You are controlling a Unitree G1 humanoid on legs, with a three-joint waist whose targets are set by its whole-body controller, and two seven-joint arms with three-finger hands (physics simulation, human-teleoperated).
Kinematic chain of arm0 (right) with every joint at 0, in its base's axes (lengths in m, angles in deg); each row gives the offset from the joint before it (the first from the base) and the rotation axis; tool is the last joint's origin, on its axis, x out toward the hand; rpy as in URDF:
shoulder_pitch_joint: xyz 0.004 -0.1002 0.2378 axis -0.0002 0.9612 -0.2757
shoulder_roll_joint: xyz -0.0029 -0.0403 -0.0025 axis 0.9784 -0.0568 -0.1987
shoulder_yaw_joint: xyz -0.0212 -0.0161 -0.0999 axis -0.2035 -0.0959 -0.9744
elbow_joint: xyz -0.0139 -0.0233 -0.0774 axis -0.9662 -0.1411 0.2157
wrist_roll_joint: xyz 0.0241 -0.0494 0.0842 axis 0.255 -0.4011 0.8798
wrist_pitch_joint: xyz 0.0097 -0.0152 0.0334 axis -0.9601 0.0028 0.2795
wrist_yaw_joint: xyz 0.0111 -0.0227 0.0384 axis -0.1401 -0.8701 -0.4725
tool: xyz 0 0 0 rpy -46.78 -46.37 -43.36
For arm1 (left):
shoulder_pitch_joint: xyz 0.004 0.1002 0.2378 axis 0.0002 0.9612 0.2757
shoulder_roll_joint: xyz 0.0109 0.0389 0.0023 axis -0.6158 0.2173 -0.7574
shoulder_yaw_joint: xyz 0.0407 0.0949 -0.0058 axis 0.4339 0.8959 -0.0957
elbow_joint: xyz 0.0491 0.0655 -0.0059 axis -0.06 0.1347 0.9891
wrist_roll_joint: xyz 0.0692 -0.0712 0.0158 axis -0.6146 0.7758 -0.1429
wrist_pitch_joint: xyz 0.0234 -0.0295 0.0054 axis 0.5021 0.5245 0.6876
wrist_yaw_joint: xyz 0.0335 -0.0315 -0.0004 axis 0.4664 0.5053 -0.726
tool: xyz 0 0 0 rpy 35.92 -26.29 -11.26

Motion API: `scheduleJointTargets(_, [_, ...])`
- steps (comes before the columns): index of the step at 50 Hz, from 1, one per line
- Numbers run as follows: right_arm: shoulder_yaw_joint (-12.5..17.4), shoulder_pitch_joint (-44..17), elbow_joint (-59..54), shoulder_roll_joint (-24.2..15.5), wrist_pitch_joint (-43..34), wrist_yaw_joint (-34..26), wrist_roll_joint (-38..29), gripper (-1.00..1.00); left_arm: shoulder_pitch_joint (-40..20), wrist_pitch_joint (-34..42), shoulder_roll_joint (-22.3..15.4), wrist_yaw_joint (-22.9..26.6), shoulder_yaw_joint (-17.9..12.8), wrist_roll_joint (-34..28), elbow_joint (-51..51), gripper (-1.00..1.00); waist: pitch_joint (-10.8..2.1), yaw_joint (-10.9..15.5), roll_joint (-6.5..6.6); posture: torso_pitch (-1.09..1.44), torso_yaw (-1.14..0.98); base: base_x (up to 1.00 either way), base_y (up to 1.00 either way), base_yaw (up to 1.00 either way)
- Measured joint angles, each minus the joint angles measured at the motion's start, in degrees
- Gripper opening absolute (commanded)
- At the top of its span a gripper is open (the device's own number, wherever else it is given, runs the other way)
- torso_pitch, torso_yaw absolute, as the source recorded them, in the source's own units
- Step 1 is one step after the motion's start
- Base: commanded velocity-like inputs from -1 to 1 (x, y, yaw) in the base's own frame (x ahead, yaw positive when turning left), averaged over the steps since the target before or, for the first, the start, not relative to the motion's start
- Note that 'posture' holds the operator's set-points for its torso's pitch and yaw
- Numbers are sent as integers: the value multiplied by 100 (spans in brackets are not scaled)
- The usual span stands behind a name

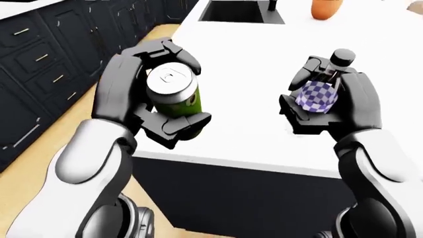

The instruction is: Move the drinks to the dining counter.

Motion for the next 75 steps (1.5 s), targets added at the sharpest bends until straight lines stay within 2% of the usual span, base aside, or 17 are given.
scheduleJointTargets(4, [42, 8, -13, -26, 95, 45, 8, -100, -120, -174, -10, -27, 49, 12, 59, -100, -37, -54, 245, 0, 0, 0, 0, 0])
scheduleJointTargets(6, [33, 40, -48, -20, 163, 64, 17, -100, -198, -260, -17, -55, 98, 0, 163, -100, -96, -84, 446, 0, 0, 0, 0, 0])
scheduleJointTargets(8, [-18, 120, -95, 16, 194, 67, 50, -100, -149, -388, -31, -75, 126, -18, 344, -100, -69, -59, 375, 0, 0, 0, 0, 0])
scheduleJointTargets(11, [-41, 113, -142, 15, 198, 77, 100, -100, -97, -677, -36, -140, 256, -111, 847, -100, -114, -24, 279, 0, 0, 0, 0, 0])
scheduleJointTargets(16, [-46, 116, -115, 12, 330, 113, 157, -100, -78, -1493, -56, -152, 323, -305, 1982, -100, -168, 7, 217, 0, 0, 0, 0, 0])
scheduleJointTargets(23, [-53, 115, -54, 24, 271, 197, 179, -100, -118, -2417, -2, -243, 263, -596, 2955, -100, -170, 33, 206, 0, 0, 0, 0, 0])
scheduleJointTargets(28, [-86, 120, -133, 40, 340, 233, 185, -100, -298, -3027, 208, -397, 287, -688, 3660, -100, -191, 46, 201, 0, 0, 0, 0, 0])
scheduleJointTargets(34, [-19, 161, -131, 26, 404, 235, 243, -100, -261, -3728, 417, -576, 456, -633, 4470, -100, -209, 39, 218, 0, 0, 0, 0, 0])
scheduleJointTargets(39, [98, 154, -131, -24, 422, 264, 294, -100, -299, -4106, 473, -649, 449, -617, 5067, -100, -195, 27, 220, 0, 0, 0, 0, 0])
scheduleJointTargets(47, [45, 183, -187, -72, 522, 302, 364, -100, -221, -5204, 473, -664, 520, -754, 6103, -100, -235, 31, 221, 0, 0, 0, 0, 0])
scheduleJointTargets(59, [21, 324, -246, -31, 648, 310, 339, -100, 114, -6051, 550, -526, 551, -1170, 6817, -100, -247, 33, 206, 0, 0, 0, 0, 0])
scheduleJointTargets(70, [-19, 406, -267, 10, 761, 308, 306, -100, 233, -6544, 590, -557, 497, -1197, 7104, -100, -301, 28, 211, 0, 0, 0, 0, 0])
scheduleJointTargets(71, [-24, 417, -268, 12, 776, 308, 301, -100, 247, -6555, 590, -560, 497, -1194, 7091, -97, -306, 27, 212, 0, 0, 0, 0, 0])
scheduleJointTargets(75, [-38, 436, -274, 30, 789, 310, 280, -100, 271, -6634, 588, -540, 497, -1164, 7126, -61, -322, 31, 221, 0, 0, 0, 0, 0])
